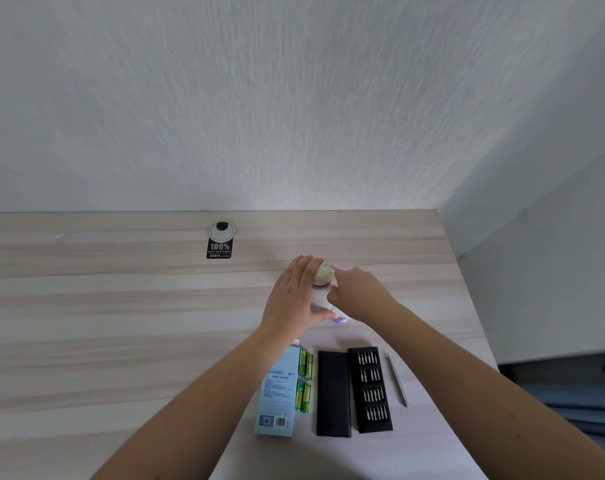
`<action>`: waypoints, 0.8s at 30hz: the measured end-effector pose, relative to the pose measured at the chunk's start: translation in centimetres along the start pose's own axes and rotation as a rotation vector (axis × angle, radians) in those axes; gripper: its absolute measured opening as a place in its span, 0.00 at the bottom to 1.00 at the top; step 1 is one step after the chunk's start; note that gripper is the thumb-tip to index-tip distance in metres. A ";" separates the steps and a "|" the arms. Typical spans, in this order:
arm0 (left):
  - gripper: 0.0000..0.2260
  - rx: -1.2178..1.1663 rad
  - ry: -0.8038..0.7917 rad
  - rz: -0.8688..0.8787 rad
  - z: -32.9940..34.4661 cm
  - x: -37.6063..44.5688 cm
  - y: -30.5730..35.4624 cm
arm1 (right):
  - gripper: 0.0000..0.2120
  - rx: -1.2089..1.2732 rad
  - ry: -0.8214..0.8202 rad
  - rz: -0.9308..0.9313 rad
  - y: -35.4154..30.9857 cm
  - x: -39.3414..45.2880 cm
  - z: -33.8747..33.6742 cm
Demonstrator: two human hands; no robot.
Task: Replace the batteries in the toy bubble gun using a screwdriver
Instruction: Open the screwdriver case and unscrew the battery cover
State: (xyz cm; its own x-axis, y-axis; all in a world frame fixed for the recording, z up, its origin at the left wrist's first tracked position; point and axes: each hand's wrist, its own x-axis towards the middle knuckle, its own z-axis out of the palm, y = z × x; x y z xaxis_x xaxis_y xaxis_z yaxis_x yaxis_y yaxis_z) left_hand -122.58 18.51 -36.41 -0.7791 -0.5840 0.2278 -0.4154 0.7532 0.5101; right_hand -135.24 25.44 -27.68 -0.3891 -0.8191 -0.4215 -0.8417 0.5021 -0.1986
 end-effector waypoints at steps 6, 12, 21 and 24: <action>0.47 0.009 -0.006 -0.004 -0.1 -0.2 0.0 | 0.12 0.044 0.037 -0.027 1.2 -0.5 0.6; 0.47 0.012 -0.029 -0.009 0.0 0.0 0.1 | 0.12 0.362 0.232 0.000 2.8 -1.5 3.1; 0.46 -0.022 -0.032 -0.029 -0.2 0.0 0.4 | 0.05 0.720 0.303 0.051 3.3 -1.8 4.0; 0.47 -0.023 -0.026 -0.025 -0.2 0.1 0.4 | 0.03 0.892 0.230 0.088 3.4 -1.8 3.2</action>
State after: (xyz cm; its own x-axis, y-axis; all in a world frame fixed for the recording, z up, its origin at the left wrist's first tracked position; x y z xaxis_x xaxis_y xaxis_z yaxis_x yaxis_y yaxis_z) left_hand -122.74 18.65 -36.02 -0.7809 -0.5939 0.1935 -0.4240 0.7315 0.5339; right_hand -136.15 29.49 -30.46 -0.5829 -0.7551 -0.3001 -0.2434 0.5147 -0.8221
